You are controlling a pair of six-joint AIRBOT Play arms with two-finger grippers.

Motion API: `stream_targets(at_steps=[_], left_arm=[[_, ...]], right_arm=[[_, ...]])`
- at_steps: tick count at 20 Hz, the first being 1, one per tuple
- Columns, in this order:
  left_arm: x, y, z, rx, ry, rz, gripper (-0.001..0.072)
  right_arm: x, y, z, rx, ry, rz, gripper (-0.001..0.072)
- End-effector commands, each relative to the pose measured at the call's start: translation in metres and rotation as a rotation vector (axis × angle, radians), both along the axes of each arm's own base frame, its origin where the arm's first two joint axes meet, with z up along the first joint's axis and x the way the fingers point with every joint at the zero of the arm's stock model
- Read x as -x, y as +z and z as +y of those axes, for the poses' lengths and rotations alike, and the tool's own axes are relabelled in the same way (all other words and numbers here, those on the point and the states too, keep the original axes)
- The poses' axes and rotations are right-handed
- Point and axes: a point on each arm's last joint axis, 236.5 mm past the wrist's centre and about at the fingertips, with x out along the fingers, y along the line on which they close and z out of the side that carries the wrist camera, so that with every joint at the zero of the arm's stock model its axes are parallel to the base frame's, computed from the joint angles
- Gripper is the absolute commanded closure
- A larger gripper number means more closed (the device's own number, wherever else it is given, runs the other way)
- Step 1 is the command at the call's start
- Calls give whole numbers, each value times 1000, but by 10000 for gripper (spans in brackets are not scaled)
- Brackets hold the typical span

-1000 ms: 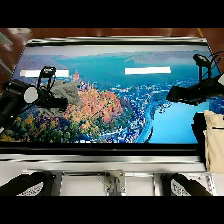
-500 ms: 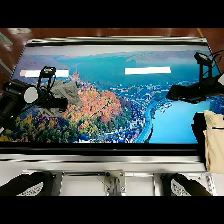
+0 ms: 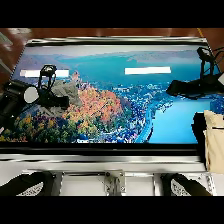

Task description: Fold the shirts.

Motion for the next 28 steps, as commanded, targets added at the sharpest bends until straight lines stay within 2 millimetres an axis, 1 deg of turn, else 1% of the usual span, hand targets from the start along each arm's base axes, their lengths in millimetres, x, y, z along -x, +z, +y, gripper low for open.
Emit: stream_targets(at_steps=[1,3,4,5,6,7,8,10,11,12,13,15,17,19,21,22,23,24,25,26,27,28], left_arm=[[-5,2,-8,36,-2,-21,62],[-6,3,-8,36,-2,-27,64],[-10,4,-5,24,-2,-44,101],[-16,4,5,-11,9,-60,136],[-21,1,18,-22,59,-54,134],[-27,-4,33,-13,125,-31,70],[-35,-9,51,-10,181,-12,30],[-56,-19,89,-14,280,7,30],[-66,-28,107,-4,329,29,30],[-73,-42,117,34,373,65,30],[-79,-58,118,92,404,111,30],[-87,-88,112,187,439,185,30],[-92,-115,107,208,450,241,30],[-93,-132,103,204,446,275,30],[-91,-143,102,201,448,300,46],[-91,-145,102,200,447,303,149],[-91,-143,101,204,428,303,519],[-90,-136,96,211,385,310,676],[-91,-125,93,213,343,311,676],[-95,-106,90,210,302,293,676],[-101,-83,86,201,250,255,676],[-107,-50,77,189,184,189,676]], right_arm=[[22,-9,5,9,72,87,32],[23,-9,4,12,74,87,31],[21,-9,4,13,72,82,32],[19,-8,4,13,69,74,32],[17,-7,4,12,66,64,31],[16,-6,4,10,64,58,32],[15,-6,4,8,60,55,32],[14,-5,4,7,55,51,32],[13,-5,4,8,54,48,32],[12,-5,4,8,52,44,31],[11,-4,3,8,51,38,32],[9,-3,3,8,47,28,31],[6,-2,3,3,33,18,31],[3,-1,2,-1,19,10,32],[1,0,2,-8,6,1,32],[1,1,4,-15,7,3,32],[3,0,6,-26,12,12,32],[6,-1,8,-30,16,25,32],[9,-2,8,-29,20,38,31],[10,-3,8,-29,22,42,32],[10,-3,8,-29,22,44,32],[10,-2,8,-29,21,40,32]])
